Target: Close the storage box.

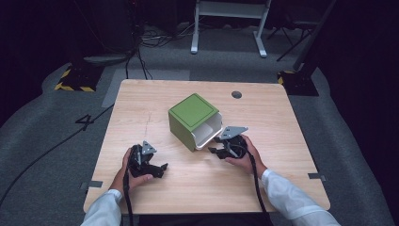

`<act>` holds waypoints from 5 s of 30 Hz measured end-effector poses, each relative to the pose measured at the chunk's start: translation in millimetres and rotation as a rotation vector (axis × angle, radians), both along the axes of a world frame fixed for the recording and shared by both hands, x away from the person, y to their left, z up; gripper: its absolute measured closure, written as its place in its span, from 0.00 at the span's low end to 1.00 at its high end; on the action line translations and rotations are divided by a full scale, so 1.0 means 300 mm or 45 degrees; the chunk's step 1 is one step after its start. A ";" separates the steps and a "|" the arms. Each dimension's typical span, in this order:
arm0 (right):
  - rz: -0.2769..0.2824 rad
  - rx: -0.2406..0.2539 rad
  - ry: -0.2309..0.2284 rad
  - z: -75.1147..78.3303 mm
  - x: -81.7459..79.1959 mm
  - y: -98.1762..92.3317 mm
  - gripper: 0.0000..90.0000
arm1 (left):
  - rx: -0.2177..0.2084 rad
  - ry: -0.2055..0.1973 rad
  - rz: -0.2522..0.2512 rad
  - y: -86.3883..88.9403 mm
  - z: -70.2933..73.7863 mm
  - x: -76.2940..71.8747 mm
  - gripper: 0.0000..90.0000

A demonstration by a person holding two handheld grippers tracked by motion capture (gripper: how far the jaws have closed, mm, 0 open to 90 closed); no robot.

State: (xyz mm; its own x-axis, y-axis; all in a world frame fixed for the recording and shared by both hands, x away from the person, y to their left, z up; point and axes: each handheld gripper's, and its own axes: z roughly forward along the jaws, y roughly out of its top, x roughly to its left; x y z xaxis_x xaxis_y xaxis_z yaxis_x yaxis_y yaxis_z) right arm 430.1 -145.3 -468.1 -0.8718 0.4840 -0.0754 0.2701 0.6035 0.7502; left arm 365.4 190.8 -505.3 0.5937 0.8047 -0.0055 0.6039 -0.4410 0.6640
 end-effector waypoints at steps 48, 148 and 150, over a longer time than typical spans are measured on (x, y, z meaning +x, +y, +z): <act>0.066 -0.110 -0.057 0.035 -0.006 0.004 0.46 | -0.001 -0.001 -0.004 0.000 0.000 -0.001 0.01; -0.440 -0.105 0.071 -0.088 -0.205 -0.773 0.18 | -0.003 0.003 -0.022 0.001 0.000 0.001 0.01; -0.465 -0.074 0.081 -0.095 -0.208 -0.786 0.18 | -0.005 0.003 -0.020 0.001 0.000 0.001 0.00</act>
State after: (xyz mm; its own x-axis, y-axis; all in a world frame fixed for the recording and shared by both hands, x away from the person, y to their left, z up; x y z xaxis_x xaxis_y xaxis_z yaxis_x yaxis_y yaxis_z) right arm 367.6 -381.2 -496.4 -0.6466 0.7602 -0.0633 0.5200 0.4999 0.6926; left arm 365.6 191.0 -505.4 0.6064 0.7951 -0.0103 0.5986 -0.4479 0.6641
